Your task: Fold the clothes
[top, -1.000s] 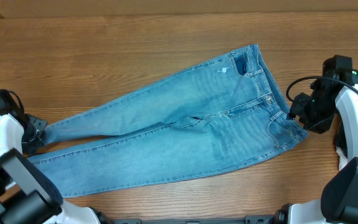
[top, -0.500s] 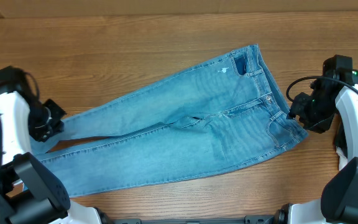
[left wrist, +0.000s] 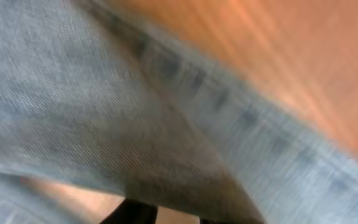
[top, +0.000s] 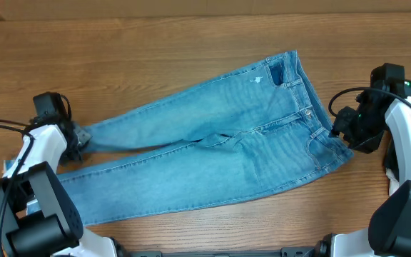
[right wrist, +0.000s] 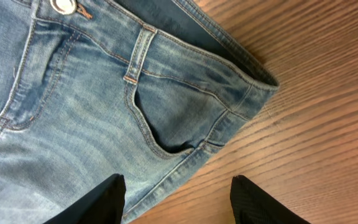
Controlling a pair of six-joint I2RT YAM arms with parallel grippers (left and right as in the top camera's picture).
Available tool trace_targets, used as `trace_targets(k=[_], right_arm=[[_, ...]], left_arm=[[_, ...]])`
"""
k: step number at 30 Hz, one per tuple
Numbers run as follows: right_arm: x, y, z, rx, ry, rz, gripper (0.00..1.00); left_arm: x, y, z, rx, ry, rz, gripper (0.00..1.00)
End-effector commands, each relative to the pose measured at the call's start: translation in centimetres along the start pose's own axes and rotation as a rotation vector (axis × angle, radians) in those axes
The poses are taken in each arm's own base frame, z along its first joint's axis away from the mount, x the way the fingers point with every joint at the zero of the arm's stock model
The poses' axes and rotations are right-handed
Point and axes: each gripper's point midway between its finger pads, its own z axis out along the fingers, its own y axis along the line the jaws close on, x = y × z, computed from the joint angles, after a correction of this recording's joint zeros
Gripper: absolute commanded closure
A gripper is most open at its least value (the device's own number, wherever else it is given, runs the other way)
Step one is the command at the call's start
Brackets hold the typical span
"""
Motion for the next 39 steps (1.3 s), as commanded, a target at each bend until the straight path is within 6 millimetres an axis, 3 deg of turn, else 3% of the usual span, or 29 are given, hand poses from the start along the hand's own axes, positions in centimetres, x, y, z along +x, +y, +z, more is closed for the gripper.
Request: trace_targets(k=[1,3,5,6,8,13,17,20,23,26,29,30,34,36,39], right_arm=[[-0.3,0.2,-0.6,-0.004,-0.023,-0.014,0.42],[-0.3,0.2,-0.6,-0.004,-0.025,-0.014,0.42],[-0.5,0.0,-0.7,0.006,-0.033,-0.014,0.42],[-0.7,0.0,-0.7,0.008,-0.039,-0.014,0.42],[-0.8,0.0,-0.7,0.007,-0.043,-0.015,0.41],[-0.8,0.0,-0.7,0.007,-0.043,-0.015,0.42],[-0.8,0.0,-0.7,0.008,-0.043,-0.015,0.42],[-0.7,0.0,-0.7,0.010,-0.043,-0.015,0.42],[-0.6,0.0,-0.7,0.011,-0.039,-0.014,0.42],[-0.4,-0.1,-0.7,0.014,-0.028,-0.013,0.42],[-0.4,-0.1,-0.7,0.015,-0.027,-0.013,0.42],[-0.4,-0.1,-0.7,0.014,-0.030,-0.014,0.41],[-0.4,-0.1,-0.7,0.014,-0.030,-0.014,0.41],[-0.5,-0.1,-0.7,0.012,-0.035,-0.014,0.41],[-0.6,-0.1,-0.7,0.012,-0.036,-0.014,0.41]], left_arm=[[-1.8,-1.0,0.5,0.040,-0.067,-0.031,0.77],[-2.8,-2.0,0.3,0.086,-0.099,-0.038,0.77],[-1.4,-2.7,0.2,0.130,-0.033,0.002,0.82],[-0.8,-2.5,0.2,0.123,-0.004,0.004,0.91],[-1.0,-1.9,0.1,0.091,-0.012,0.004,0.89],[-5.1,-1.4,-0.3,0.037,-0.197,-0.028,0.84],[-7.9,-2.8,-0.8,0.098,-0.312,-0.055,0.88],[-6.9,-3.1,2.1,0.084,-0.271,-0.043,0.89],[-4.7,-3.5,5.4,0.094,-0.181,-0.023,0.91],[-2.4,-2.8,7.5,0.063,-0.092,0.007,0.90],[-3.1,-2.1,4.9,0.031,-0.056,0.046,0.90],[-4.6,-1.6,2.0,0.028,-0.066,0.059,0.78],[-8.3,0.7,-4.3,0.036,-0.137,-0.013,0.57],[-9.4,2.8,-4.7,0.020,-0.151,-0.066,0.50],[-9.4,5.7,-2.7,-0.027,-0.107,-0.125,0.44]])
